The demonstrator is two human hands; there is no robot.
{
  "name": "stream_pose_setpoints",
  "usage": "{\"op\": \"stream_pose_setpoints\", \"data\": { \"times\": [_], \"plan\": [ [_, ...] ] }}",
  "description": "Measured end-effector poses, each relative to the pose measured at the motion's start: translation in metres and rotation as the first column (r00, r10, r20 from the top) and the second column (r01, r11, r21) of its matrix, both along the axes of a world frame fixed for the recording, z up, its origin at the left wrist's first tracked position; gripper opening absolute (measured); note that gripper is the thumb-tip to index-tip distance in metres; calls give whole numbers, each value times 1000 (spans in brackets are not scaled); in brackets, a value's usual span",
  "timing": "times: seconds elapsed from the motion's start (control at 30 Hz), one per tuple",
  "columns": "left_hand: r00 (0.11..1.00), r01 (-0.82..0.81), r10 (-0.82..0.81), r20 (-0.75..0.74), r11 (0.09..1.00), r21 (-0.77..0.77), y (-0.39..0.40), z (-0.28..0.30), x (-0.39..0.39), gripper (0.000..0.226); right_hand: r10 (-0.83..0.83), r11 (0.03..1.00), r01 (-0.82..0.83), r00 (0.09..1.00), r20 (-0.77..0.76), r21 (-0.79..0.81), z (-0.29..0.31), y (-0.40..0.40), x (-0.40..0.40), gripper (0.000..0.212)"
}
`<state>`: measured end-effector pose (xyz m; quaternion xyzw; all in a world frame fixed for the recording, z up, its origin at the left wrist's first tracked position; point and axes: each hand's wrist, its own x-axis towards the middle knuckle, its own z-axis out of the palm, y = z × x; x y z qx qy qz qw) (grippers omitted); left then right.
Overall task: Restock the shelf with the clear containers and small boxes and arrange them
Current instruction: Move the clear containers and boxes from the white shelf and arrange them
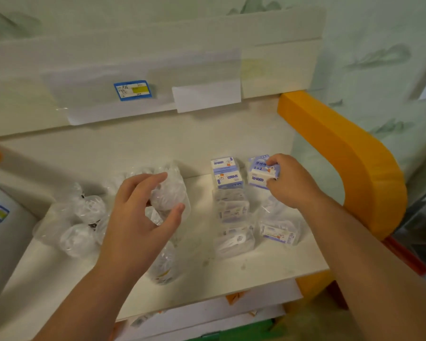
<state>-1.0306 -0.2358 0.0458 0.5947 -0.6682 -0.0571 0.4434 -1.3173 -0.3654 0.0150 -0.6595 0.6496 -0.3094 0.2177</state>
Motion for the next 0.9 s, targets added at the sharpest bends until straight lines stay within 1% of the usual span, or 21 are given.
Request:
{"op": "stream_pose_setpoints", "data": {
  "times": [0.13,0.23,0.3,0.4,0.67,0.8,0.9],
  "plan": [
    [1000,25,-25,11,1000,7,-8,-2,-5,55,71,997,-71,997,-11,-5,3,-7,-4,46],
    [999,49,-49,-1,999,-5,-13,-4,-10,55,125,992,-124,990,-61,29,1,-13,-6,48],
    [998,67,-67,2,998,-14,-17,-4,-14,56,135,989,-128,987,-91,80,-1,-16,-6,51],
    [996,91,-91,2,996,-21,-21,-7,-18,57,136,981,-122,987,-84,154,-8,-18,-4,53],
    [995,96,-96,15,995,-30,-28,-9,-23,57,180,964,-149,975,-129,219,-22,-28,-1,52],
    [997,76,-76,-12,997,-27,-25,-8,-21,56,183,967,-146,968,-171,209,-25,-27,0,50],
    [999,38,-39,-19,999,-33,-21,-6,-14,55,145,984,-117,965,-219,137,-21,-22,1,53]
  ]
}}
